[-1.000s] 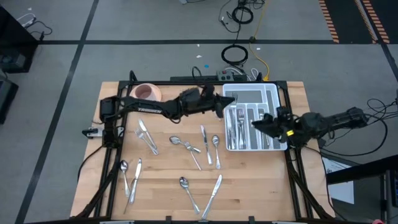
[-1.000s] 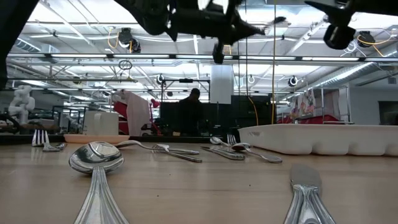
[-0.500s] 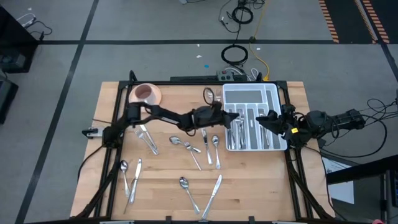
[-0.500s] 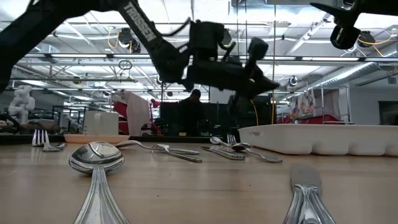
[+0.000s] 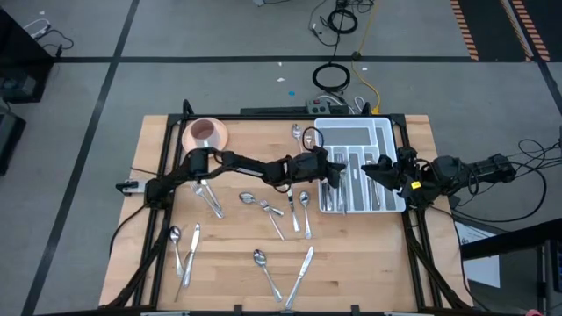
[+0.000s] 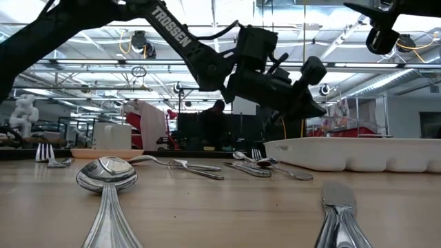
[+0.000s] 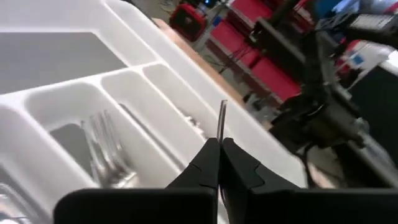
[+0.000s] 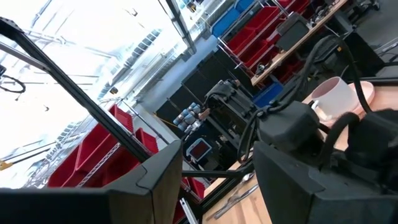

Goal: Sort silverware
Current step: Put the silver fork into the silverware rack

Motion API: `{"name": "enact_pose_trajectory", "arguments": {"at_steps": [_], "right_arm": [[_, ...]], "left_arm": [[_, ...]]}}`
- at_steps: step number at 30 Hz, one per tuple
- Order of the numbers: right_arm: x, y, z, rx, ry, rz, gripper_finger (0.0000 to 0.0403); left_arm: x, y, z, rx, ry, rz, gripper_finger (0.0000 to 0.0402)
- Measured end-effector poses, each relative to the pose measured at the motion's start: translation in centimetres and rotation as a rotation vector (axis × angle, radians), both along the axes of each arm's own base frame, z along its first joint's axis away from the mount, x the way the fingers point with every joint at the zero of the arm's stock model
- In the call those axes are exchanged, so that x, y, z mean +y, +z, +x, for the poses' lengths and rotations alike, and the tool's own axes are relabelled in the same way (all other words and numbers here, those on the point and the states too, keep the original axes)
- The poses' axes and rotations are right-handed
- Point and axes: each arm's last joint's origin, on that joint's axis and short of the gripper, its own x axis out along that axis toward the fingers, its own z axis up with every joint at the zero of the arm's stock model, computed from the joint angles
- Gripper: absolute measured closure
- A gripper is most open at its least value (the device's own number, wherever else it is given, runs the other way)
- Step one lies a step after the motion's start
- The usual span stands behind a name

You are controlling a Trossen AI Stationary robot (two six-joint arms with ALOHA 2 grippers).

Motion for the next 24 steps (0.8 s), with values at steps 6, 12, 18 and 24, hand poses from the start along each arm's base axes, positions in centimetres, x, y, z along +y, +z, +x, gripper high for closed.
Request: {"name": "enact_pose_trajectory", "arguments": {"at_steps": [6,12,18,24], "right_arm": [[0.0,0.0,0.0,0.003,-0.006,-0.03,0.0215],[0.0,0.0,0.0,0.005,-0.008,-0.043,0.0215],[0.0,0.0,0.0,0.007,-0.01,-0.054,0.0215],[0.0,-0.1,0.0,0.011,-0.01,-0.055,0.0215]], "left_arm": [[0.7,-0.3,-0.2,0.027,0.066,0.005,0.0394],[1.2,-0.5,-0.3,0.054,0.083,0.004,0.0394],[1.5,-2.4,-0.1,0.034,0.081,-0.027,0.0394],[1.4,-4.5,0.2,0.008,0.072,-0.1,0.0394]]}}
